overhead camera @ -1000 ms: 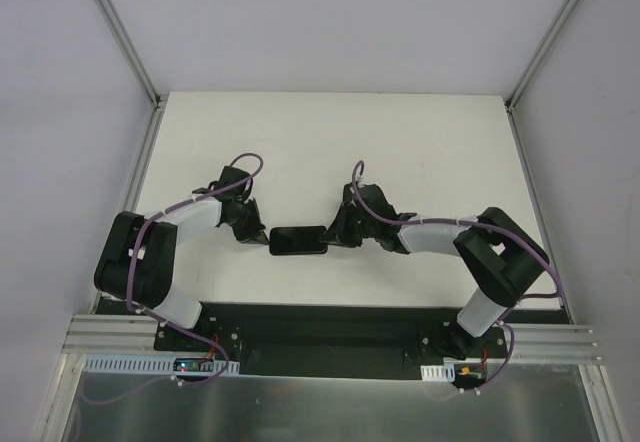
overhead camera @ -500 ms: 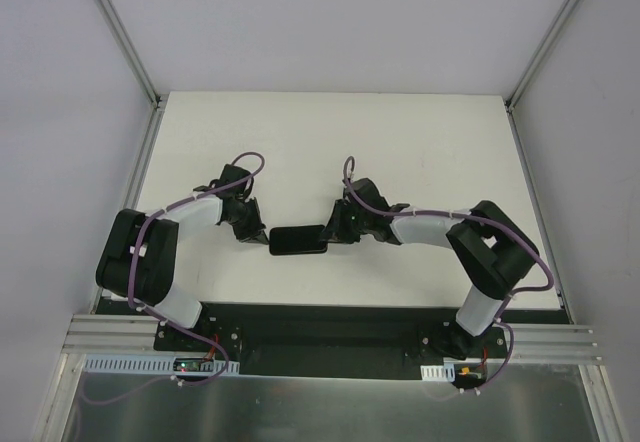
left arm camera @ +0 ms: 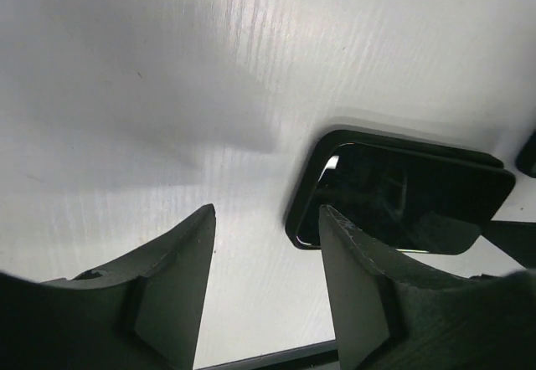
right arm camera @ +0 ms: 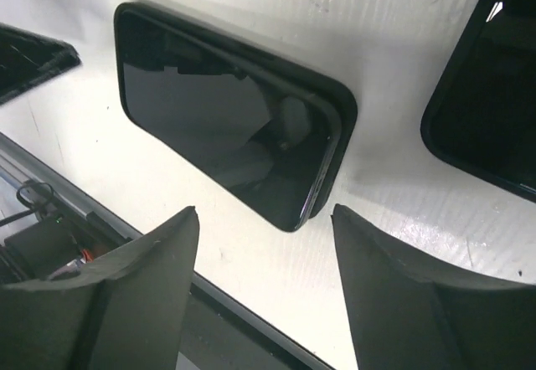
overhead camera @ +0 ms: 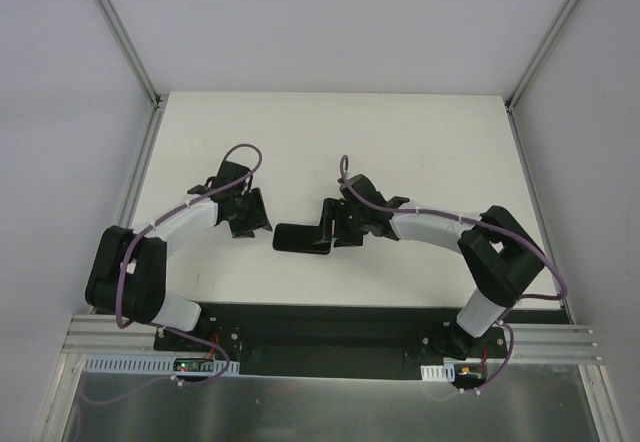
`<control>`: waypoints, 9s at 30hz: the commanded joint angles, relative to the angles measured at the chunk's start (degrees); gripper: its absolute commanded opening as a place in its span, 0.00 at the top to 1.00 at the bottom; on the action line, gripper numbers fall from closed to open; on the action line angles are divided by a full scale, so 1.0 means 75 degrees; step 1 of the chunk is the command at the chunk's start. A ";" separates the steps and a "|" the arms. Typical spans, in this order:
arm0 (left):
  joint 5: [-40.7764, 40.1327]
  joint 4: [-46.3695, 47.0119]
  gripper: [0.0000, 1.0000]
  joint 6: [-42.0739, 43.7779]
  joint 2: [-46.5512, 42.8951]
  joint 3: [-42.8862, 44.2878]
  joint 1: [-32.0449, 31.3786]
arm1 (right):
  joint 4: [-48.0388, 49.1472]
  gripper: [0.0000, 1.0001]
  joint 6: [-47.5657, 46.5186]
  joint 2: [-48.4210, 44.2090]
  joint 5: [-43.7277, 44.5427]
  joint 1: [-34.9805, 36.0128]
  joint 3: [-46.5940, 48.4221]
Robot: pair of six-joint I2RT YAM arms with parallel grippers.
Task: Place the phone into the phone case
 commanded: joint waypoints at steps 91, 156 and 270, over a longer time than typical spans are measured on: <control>0.1613 0.1511 0.78 -0.1185 0.0474 -0.0737 -0.0509 | 0.1050 0.21 -0.1078 0.1552 -0.2781 -0.0151 0.1446; 0.4392 0.2906 0.90 -0.0951 0.1189 -0.0608 -0.0497 | 0.6164 0.28 0.2334 0.1693 -0.5012 -0.1030 -0.0640; 0.7414 0.8355 0.95 -0.4724 -0.1741 -0.2085 -0.0134 | 1.2140 0.42 0.5381 -0.0347 -0.6019 -0.1077 -0.2832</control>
